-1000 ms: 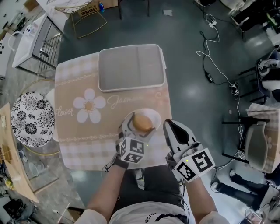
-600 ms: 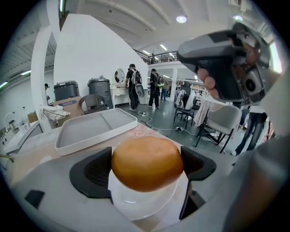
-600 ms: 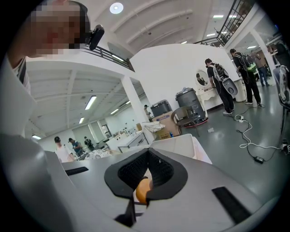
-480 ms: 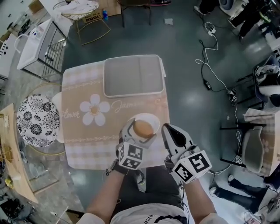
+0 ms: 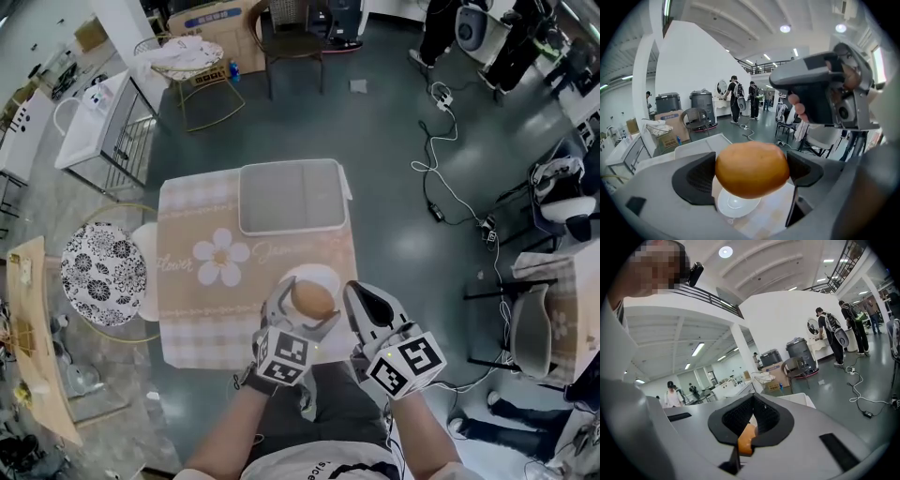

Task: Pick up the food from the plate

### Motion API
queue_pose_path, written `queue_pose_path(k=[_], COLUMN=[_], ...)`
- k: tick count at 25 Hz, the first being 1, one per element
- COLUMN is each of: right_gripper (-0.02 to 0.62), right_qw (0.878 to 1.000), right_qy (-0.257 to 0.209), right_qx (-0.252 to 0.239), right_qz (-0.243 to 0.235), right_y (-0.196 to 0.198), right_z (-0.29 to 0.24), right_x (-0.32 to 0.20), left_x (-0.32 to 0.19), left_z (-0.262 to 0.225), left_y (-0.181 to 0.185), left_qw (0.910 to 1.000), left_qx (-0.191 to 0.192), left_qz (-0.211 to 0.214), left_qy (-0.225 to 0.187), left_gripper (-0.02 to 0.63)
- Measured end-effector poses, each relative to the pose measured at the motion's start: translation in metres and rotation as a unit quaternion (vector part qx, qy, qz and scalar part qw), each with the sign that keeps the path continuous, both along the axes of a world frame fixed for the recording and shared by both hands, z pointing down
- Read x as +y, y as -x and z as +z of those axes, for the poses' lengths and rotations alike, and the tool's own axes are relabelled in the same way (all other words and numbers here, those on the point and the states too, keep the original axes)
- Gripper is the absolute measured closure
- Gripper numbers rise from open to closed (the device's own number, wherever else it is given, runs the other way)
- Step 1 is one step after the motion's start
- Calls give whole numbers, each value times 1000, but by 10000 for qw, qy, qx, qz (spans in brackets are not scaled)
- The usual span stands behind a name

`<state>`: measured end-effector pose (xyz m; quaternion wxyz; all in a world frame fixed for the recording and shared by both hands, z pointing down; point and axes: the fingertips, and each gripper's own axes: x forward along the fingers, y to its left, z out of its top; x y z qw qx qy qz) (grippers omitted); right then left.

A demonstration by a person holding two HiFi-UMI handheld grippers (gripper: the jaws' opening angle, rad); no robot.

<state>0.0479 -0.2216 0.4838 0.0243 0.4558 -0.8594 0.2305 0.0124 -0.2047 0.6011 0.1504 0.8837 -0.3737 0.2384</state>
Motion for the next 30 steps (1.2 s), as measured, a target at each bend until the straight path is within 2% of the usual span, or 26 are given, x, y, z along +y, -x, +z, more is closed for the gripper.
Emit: queue_pose_path(k=[11, 23, 30], right_gripper=[583, 583, 583], right_qw=[9995, 9977, 9959], right_qy=[-300, -641, -826], right_qx=[30, 195, 346], right_qz=[-51, -99, -85], right_y=[14, 22, 21], right_z=[-62, -111, -135], right_x=[16, 34, 43], left_x=[22, 45, 54], left_z=[-86, -156, -197], left_y=[6, 20, 25], left_qw=[9993, 9982, 9973], left_qx=[57, 130, 390], left_qz=[140, 128, 39], left_qy=[-333, -571, -616], left_gripper=[145, 146, 146])
